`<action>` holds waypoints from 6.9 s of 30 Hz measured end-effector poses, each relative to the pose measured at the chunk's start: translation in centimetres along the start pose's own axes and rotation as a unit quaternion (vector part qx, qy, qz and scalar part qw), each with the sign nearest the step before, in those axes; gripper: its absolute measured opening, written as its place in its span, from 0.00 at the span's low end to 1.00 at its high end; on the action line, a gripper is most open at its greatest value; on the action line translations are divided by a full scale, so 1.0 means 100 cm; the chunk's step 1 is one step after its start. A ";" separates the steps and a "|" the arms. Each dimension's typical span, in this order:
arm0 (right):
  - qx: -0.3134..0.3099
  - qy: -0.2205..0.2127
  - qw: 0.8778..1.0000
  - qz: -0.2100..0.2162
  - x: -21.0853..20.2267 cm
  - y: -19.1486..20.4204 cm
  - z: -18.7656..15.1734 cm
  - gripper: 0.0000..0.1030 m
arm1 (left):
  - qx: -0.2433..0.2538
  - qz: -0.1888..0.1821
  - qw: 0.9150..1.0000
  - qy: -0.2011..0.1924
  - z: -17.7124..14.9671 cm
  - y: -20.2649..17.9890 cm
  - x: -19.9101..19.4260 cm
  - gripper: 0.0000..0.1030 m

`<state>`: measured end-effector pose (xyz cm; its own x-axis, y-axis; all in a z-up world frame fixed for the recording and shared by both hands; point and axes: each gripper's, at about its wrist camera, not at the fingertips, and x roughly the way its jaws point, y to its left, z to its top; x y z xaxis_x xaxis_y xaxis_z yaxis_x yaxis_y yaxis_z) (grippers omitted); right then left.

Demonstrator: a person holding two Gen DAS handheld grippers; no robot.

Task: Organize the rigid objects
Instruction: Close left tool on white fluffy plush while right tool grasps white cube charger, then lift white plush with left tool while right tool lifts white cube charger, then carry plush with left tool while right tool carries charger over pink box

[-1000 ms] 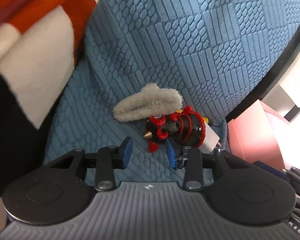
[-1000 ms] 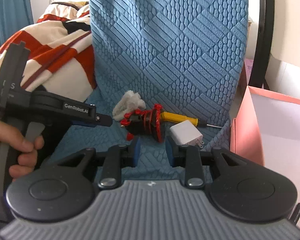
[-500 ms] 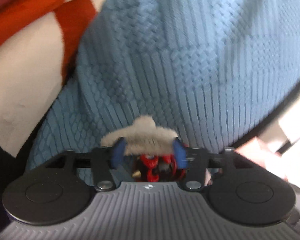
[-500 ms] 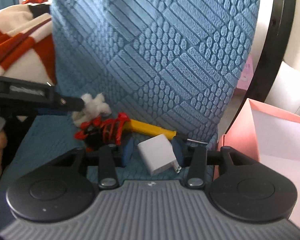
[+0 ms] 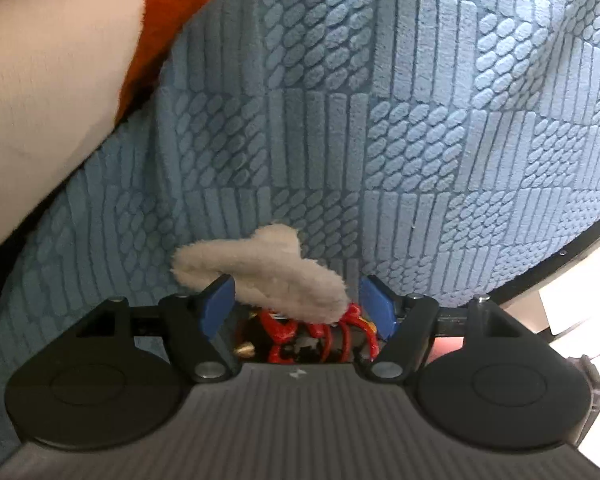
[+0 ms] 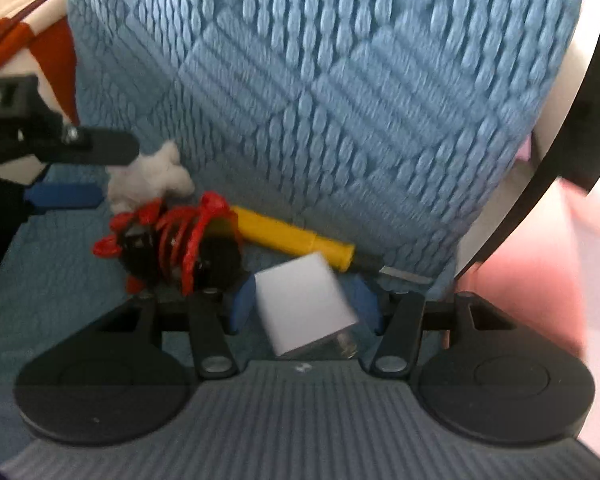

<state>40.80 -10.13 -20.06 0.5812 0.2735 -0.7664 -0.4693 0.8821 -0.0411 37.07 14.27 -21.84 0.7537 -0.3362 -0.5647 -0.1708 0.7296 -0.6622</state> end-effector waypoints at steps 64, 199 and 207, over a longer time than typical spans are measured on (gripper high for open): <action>-0.031 -0.027 0.997 -0.068 -0.041 0.034 -0.040 0.53 | 0.043 0.079 0.995 -0.042 -0.062 -0.004 -0.101 0.14; 0.040 -0.144 0.989 -0.021 -0.297 0.081 -0.115 0.54 | 0.125 0.017 0.990 -0.060 -0.151 -0.095 -0.279 0.52; 0.061 -0.155 0.985 -0.036 -0.315 0.067 -0.123 0.53 | 0.136 0.004 0.989 -0.054 -0.158 -0.113 -0.272 0.52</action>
<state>11.21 -17.56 -4.11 0.7946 0.2952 -0.5306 -0.3467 0.9380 0.0026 8.47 5.79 -6.77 0.8188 -0.2754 -0.5037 -0.0101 0.8704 -0.4922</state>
